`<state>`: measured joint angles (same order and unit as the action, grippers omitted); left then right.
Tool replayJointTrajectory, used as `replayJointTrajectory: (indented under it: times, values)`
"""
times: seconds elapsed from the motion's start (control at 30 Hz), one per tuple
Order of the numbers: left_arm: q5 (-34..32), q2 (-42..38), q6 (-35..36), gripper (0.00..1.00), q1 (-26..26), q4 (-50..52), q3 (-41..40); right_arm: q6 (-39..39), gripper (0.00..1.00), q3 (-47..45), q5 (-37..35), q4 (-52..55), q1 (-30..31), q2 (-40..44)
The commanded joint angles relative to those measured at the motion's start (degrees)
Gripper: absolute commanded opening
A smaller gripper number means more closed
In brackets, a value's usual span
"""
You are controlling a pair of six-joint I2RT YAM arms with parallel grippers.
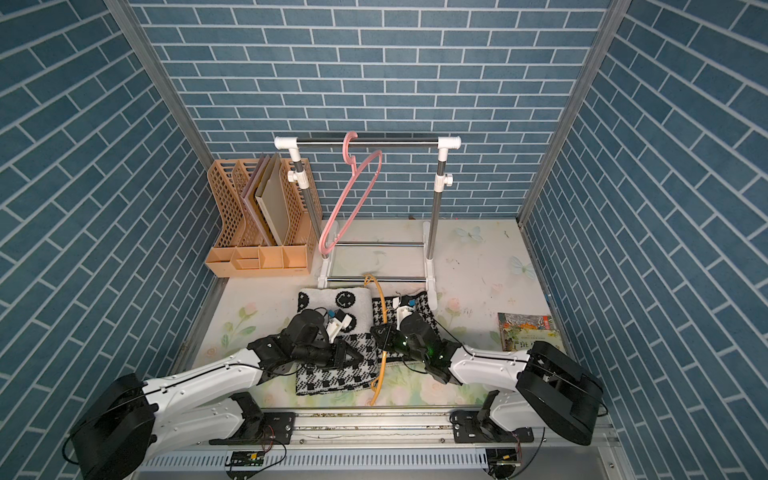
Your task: Hang the scarf on the hanger
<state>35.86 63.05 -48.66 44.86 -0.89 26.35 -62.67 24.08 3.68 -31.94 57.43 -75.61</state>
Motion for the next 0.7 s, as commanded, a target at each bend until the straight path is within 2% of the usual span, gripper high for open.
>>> replayJointTrajectory:
  times: [0.0,0.4,0.57,0.67]
  values:
    - [2.92,-0.85,0.62,0.21,0.31,-0.35,0.48,0.9,0.07,-2.46,-0.83,4.68,-0.31,0.88]
    - [3.91,2.67,-3.5,0.17,3.39,-9.83,-10.25,0.84,0.06,-2.28,-1.08,4.58,-0.32,0.55]
    - [1.11,3.84,-2.25,0.2,3.39,-7.29,-9.89,0.74,0.06,-2.05,-1.04,4.19,-0.38,-0.05]
    - [-0.56,3.82,-1.89,0.27,3.4,-5.51,-6.85,0.97,0.05,-1.57,-1.11,4.95,-0.33,0.15]
